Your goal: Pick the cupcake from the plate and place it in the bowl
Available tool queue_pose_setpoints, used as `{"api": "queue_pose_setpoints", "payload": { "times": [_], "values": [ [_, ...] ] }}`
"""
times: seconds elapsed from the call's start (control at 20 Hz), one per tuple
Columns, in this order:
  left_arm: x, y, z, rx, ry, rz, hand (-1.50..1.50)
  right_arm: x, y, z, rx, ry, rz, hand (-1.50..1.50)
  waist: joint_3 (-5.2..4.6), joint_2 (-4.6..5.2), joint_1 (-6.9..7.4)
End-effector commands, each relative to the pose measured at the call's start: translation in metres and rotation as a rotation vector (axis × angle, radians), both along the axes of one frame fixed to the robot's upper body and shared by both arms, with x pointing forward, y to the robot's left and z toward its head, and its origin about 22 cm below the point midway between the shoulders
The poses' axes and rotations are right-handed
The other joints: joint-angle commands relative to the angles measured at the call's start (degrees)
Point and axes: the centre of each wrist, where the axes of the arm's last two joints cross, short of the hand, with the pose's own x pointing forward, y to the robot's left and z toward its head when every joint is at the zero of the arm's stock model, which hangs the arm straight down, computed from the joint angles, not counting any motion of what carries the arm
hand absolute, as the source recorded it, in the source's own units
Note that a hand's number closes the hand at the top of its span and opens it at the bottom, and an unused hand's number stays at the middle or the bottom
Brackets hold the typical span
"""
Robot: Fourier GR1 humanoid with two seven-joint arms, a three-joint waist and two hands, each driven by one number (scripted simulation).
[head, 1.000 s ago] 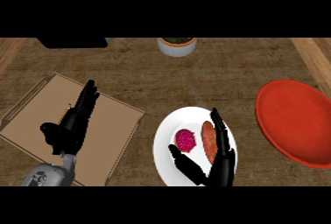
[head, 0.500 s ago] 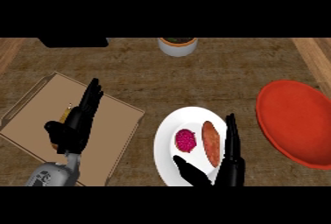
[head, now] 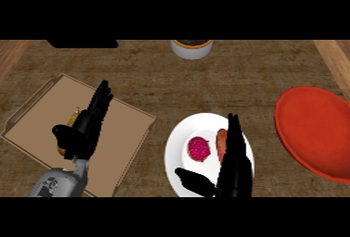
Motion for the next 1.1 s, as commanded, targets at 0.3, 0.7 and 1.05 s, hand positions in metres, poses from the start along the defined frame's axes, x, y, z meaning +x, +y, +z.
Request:
{"api": "queue_pose_setpoints", "payload": {
  "times": [0.3,0.7,1.05],
  "values": [
    [0.008,-0.012,-0.003,-0.003,0.014,-0.01,0.0,-0.007,0.015,0.003,0.063,0.163,0.009,-1.5,0.15,0.08,-0.13],
    [0.001,0.02,0.008,-0.009,-0.01,-0.003,0.0,-0.017,-0.002,-0.008,0.12,0.04,0.013,-1.5,0.17,0.06,-0.03],
    [-0.003,0.009,0.004,0.005,0.001,-0.002,0.0,-0.01,0.019,0.004,0.203,0.033,0.032,-1.5,0.16,0.06,0.2]
  ]
}}
